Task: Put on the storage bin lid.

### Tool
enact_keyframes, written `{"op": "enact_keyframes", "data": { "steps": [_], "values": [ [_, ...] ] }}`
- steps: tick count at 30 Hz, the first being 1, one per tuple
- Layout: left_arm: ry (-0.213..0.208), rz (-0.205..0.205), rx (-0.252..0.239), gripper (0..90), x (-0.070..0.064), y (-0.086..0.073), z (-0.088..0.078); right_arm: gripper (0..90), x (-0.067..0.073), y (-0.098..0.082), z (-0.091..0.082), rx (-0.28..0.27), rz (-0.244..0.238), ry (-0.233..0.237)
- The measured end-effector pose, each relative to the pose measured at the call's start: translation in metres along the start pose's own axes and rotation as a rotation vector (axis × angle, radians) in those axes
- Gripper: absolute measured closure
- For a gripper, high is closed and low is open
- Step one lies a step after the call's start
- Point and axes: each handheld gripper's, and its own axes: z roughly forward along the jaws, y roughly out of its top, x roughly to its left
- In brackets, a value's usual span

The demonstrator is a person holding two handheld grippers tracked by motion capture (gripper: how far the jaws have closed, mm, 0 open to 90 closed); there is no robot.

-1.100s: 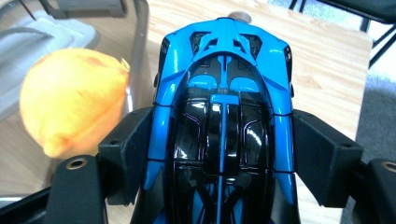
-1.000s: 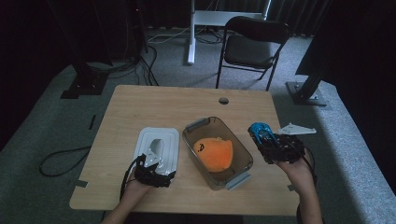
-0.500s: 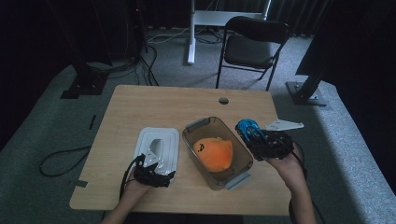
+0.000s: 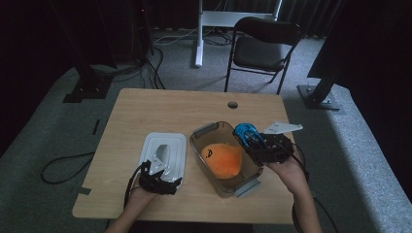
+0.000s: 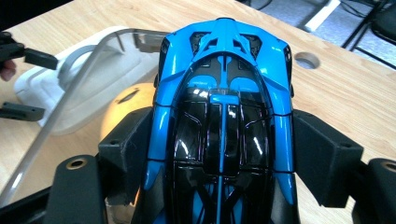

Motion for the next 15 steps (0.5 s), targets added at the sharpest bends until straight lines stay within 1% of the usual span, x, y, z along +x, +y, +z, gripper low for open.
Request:
{"op": "enact_keyframes", "data": {
  "steps": [5,11,15],
  "values": [
    [-0.006,0.000,-0.006,0.2,0.001,-0.001,0.000,25.7,0.007,0.004,0.010,0.005,-0.011,0.026],
    [-0.015,0.005,-0.014,0.2,0.000,-0.002,-0.001,25.7,0.016,0.007,0.024,0.030,-0.032,0.056],
    [-0.016,0.007,-0.014,0.2,0.001,-0.003,-0.002,25.7,0.018,0.008,0.030,0.042,-0.039,0.070]
  ]
}}
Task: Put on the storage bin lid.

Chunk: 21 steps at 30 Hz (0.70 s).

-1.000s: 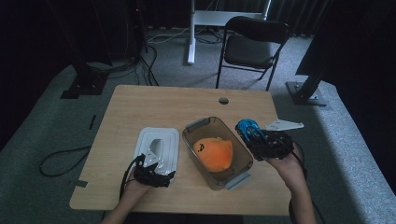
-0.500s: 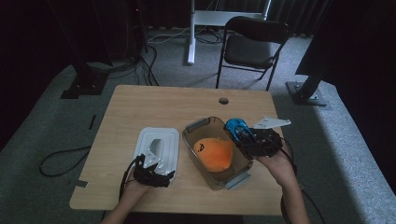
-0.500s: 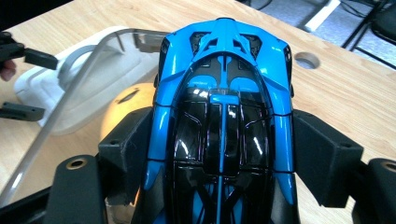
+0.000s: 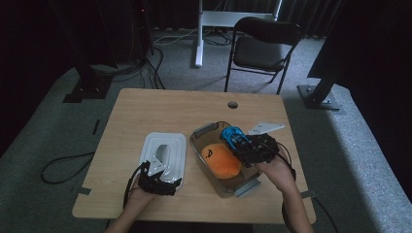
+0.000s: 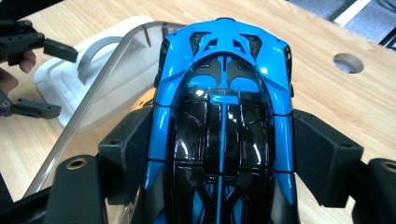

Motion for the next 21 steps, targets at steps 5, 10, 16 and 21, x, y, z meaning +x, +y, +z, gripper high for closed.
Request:
{"op": "enact_keyframes", "data": {
  "steps": [5,10,16,21],
  "values": [
    [0.005,-0.003,-0.001,0.2,0.001,-0.001,-0.001,25.7,0.000,-0.003,0.011,0.024,0.000,0.014],
    [0.005,-0.002,-0.004,0.3,0.001,-0.001,-0.001,25.7,0.001,-0.004,0.015,0.036,0.002,0.019],
    [0.005,-0.004,-0.004,0.2,0.001,-0.001,-0.001,25.7,0.000,-0.006,0.019,0.043,-0.003,0.021],
    [0.004,-0.008,-0.006,0.2,0.002,-0.001,-0.001,25.7,-0.001,-0.009,0.024,0.059,0.003,0.029]
  ]
}}
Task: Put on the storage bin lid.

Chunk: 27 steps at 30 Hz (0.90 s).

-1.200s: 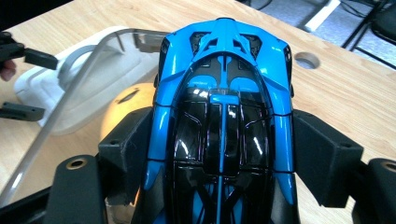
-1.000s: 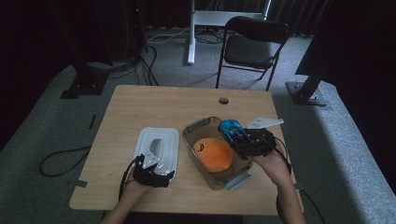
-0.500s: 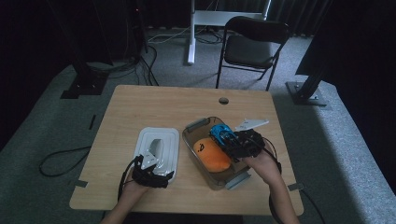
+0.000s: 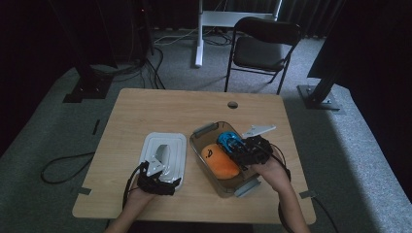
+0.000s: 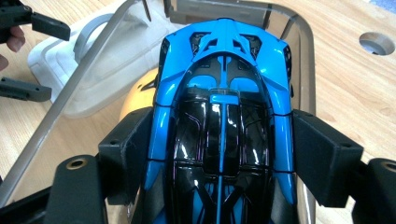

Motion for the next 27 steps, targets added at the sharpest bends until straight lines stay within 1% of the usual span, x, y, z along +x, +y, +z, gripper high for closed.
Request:
{"op": "enact_keyframes", "data": {
  "steps": [12,17,21,27],
  "values": [
    [-0.001,-0.001,-0.001,0.2,0.000,0.000,0.000,25.7,-0.003,-0.006,0.009,0.033,0.015,0.003],
    [-0.001,-0.003,-0.002,0.2,0.000,0.000,0.000,25.8,-0.004,-0.008,0.014,0.044,0.016,0.011],
    [-0.001,-0.004,-0.001,0.3,0.000,0.000,0.000,25.8,-0.004,-0.008,0.017,0.054,0.010,0.007],
    [-0.003,-0.004,-0.001,0.2,0.000,0.000,0.000,25.8,-0.005,-0.008,0.018,0.055,0.007,0.007]
  ]
}}
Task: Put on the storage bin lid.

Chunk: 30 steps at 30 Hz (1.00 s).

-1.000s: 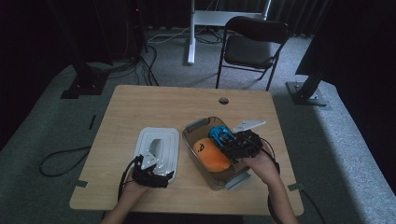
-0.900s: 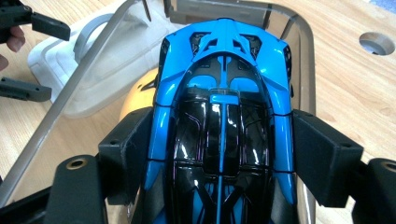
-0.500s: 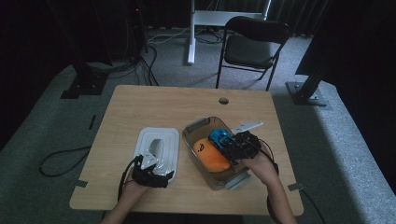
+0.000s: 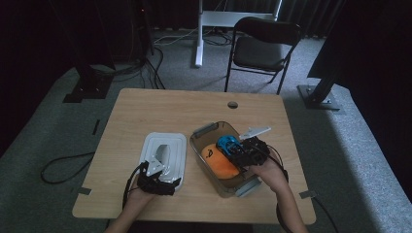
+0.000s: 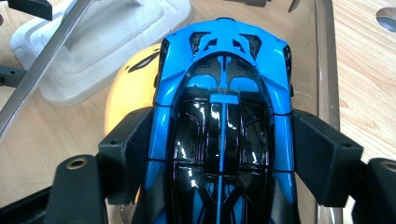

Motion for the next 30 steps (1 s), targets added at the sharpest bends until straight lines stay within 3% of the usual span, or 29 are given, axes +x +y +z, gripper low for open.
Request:
{"op": "enact_keyframes", "data": {
  "steps": [24,30],
  "values": [
    [-0.004,0.000,0.001,0.2,0.000,0.000,0.001,23.3,0.000,-0.001,0.001,0.001,0.000,0.008],
    [-0.005,-0.001,0.001,0.2,-0.001,0.001,0.001,22.0,0.000,0.001,-0.010,-0.049,0.014,0.021]
  ]
}}
